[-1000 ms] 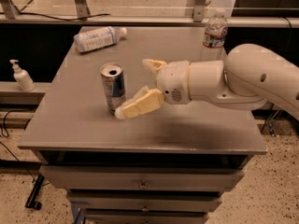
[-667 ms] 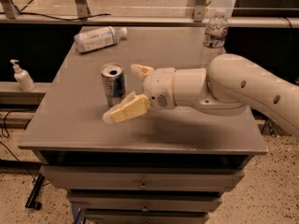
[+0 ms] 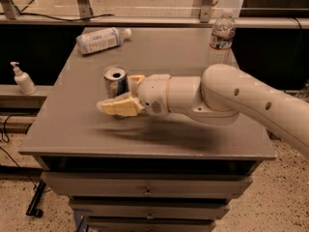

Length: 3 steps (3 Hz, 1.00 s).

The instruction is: Move redbull can near blue plastic bottle

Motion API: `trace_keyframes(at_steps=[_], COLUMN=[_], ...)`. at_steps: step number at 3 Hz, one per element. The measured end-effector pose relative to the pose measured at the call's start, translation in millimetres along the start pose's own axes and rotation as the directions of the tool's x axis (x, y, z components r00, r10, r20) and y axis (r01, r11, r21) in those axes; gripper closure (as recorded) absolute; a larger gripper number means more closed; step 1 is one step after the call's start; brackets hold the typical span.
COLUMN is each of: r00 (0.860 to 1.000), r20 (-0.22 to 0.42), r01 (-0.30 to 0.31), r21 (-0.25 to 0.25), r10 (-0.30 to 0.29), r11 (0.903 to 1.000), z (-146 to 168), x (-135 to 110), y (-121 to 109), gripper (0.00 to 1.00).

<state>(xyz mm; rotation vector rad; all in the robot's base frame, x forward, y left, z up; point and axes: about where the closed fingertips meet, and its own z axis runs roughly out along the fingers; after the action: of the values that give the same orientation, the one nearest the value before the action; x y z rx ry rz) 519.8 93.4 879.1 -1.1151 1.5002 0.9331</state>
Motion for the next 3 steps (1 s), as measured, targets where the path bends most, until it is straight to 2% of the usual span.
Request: trace_keyframes(at_steps=[1,2,3], r00=[1.0,1.0,1.0], r20=[0.015,0.018,0.019], r01=[-0.008,-0.005,-0.005], r21=[0.046,0.133,0.134], r10=[0.007,0.003,0.003], r11=[0.9989,0.9911,0.991], z=[-10,-38,-38], x=[-9,-36,-38], y=[-13,-39,-39], gripper=[0.63,0.86,1.0])
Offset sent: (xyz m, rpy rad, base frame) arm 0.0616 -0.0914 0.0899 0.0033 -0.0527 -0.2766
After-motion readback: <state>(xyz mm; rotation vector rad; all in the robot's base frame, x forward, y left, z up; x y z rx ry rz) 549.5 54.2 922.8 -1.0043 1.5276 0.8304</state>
